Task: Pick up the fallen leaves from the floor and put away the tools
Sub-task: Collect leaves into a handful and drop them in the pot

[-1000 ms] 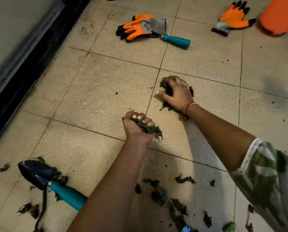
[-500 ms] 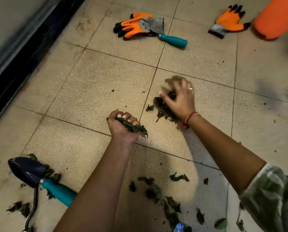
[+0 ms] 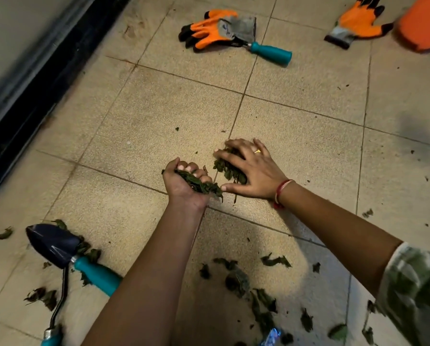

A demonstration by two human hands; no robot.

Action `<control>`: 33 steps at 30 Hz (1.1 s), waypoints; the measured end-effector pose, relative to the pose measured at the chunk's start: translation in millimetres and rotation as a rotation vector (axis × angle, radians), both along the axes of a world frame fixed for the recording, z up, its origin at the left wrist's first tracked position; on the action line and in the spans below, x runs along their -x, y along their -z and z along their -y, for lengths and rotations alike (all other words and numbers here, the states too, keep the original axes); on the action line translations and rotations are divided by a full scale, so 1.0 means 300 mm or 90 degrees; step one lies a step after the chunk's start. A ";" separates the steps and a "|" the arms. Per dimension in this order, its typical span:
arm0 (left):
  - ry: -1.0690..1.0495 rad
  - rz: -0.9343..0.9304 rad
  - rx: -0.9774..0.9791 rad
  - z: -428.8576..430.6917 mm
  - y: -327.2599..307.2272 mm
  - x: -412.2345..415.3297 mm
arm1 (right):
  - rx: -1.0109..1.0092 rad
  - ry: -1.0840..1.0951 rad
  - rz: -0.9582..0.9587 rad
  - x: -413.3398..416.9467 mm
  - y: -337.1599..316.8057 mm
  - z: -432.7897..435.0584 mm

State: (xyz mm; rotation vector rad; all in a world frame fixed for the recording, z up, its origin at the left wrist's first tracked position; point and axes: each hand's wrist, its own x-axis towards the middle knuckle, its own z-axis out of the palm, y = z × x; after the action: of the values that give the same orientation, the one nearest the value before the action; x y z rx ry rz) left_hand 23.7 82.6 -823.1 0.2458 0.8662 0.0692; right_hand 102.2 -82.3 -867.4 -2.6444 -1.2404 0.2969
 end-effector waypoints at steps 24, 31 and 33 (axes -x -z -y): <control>0.017 -0.068 -0.018 0.005 0.016 0.060 | -0.087 0.111 0.033 0.011 -0.027 -0.132; 0.177 -0.062 -0.004 0.163 -0.047 0.048 | -0.629 0.478 -0.369 0.185 -0.213 -0.204; 0.151 -0.021 -0.001 0.209 -0.056 0.044 | -0.733 0.524 -0.477 0.239 -0.237 -0.212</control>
State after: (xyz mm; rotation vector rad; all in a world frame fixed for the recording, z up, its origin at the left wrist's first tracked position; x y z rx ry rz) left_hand 10.6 19.9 -806.2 0.3500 0.8644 -0.1559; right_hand 30.4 -18.7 -796.4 -1.5348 0.0450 0.2577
